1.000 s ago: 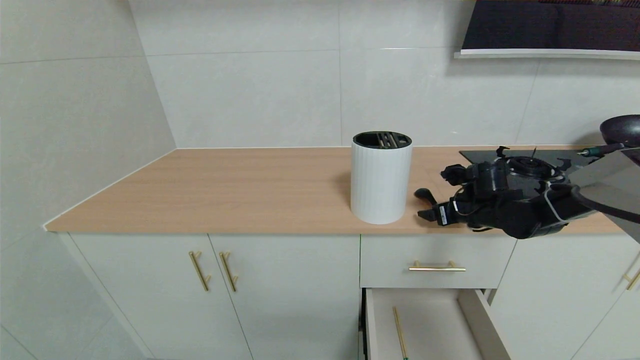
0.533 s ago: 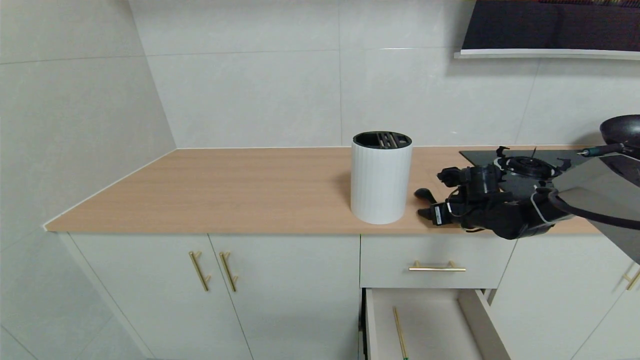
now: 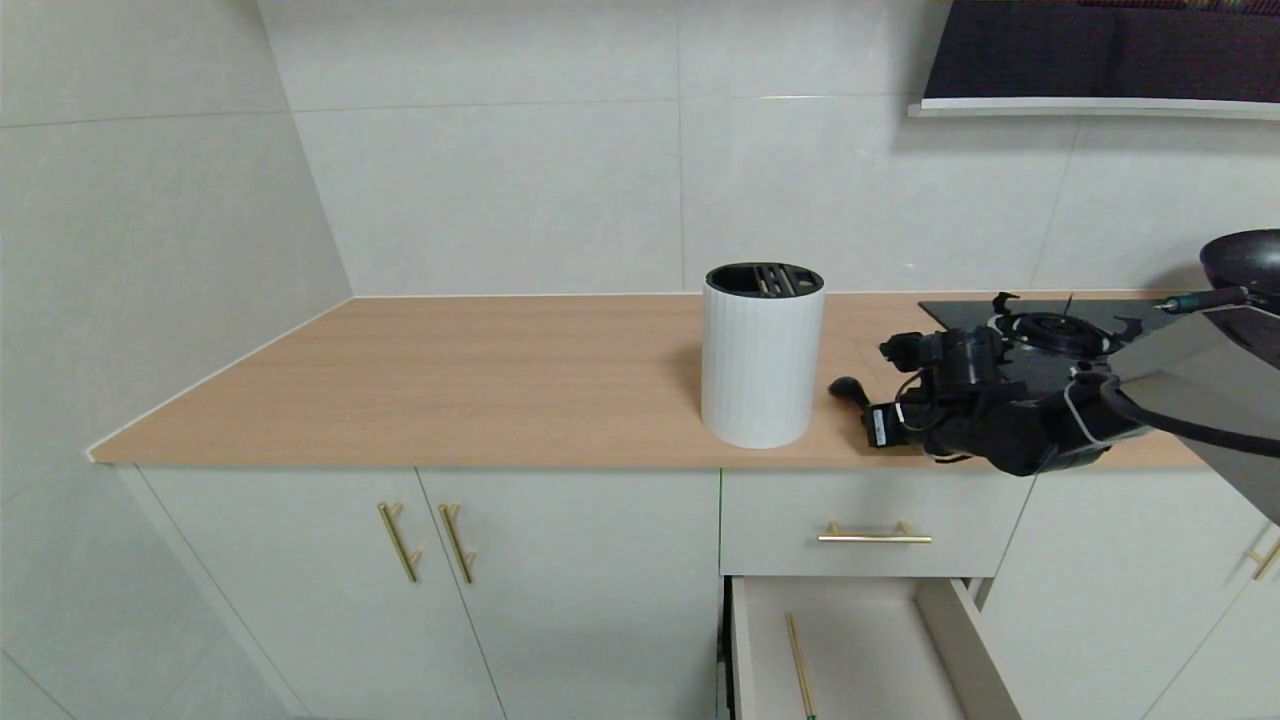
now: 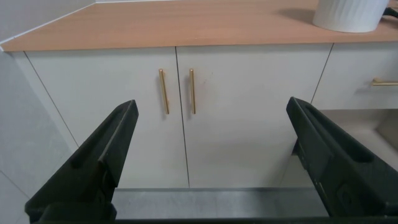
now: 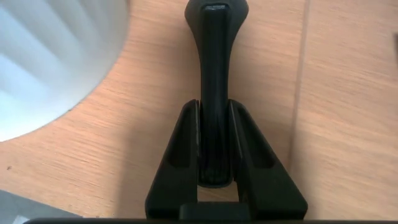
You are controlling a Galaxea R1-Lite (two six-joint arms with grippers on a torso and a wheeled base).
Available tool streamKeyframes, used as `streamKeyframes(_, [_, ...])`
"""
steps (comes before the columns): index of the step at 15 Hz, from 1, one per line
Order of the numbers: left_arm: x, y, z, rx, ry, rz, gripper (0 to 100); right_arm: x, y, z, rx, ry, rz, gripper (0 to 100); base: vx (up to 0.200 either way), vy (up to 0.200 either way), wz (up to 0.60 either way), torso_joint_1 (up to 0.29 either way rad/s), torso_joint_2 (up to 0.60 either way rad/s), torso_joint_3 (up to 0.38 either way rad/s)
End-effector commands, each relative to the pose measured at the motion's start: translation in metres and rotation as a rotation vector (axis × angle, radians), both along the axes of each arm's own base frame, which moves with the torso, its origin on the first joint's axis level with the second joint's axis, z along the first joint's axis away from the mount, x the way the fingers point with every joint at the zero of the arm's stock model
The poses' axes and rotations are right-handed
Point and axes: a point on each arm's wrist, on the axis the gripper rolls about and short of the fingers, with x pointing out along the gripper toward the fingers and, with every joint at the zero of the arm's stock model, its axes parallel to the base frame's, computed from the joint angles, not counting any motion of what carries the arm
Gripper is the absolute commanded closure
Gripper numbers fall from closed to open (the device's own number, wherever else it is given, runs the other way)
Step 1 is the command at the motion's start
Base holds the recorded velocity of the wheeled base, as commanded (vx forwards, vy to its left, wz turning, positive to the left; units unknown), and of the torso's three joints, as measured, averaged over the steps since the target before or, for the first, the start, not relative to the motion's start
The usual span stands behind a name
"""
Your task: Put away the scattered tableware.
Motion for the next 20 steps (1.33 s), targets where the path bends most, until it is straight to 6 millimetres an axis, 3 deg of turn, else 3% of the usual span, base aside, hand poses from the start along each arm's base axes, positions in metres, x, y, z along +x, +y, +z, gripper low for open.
streamKeyframes(1, [0.0,0.0,0.0,0.0,0.0,-0.001,0,-0.021,-0.001,0.039,0.066,-0.043,-0.026,100,0.0,0.0,0.0,0.0,0.0,0.0])
streamKeyframes(4, [0.0,0.0,0.0,0.0,0.0,0.001,0,-0.088,-0.013,0.091,0.116,0.002,-0.046,100,0.0,0.0,0.0,0.0,0.0,0.0])
streamKeyframes(5, [0.0,0.0,0.0,0.0,0.0,-0.001,0,-0.105,-0.013,0.098,0.125,0.039,-0.044,100,0.0,0.0,0.0,0.0,0.0,0.0])
streamKeyframes(6, [0.0,0.0,0.0,0.0,0.0,-0.001,0,-0.139,-0.018,0.11,0.13,0.1,-0.046,100,0.0,0.0,0.0,0.0,0.0,0.0])
streamKeyframes(8, [0.0,0.0,0.0,0.0,0.0,-0.001,0,-0.19,-0.029,0.111,0.125,0.139,-0.027,100,0.0,0.0,0.0,0.0,0.0,0.0])
streamKeyframes(11, [0.0,0.0,0.0,0.0,0.0,-0.001,0,-0.234,-0.038,0.105,0.133,0.153,-0.006,100,0.0,0.0,0.0,0.0,0.0,0.0])
streamKeyframes(15, [0.0,0.0,0.0,0.0,0.0,0.001,0,-0.245,-0.041,0.076,0.088,0.255,-0.002,100,0.0,0.0,0.0,0.0,0.0,0.0])
streamKeyframes(20, [0.0,0.0,0.0,0.0,0.0,-0.001,0,-0.231,-0.037,0.05,0.03,0.364,0.011,100,0.0,0.0,0.0,-0.096,0.21,0.124])
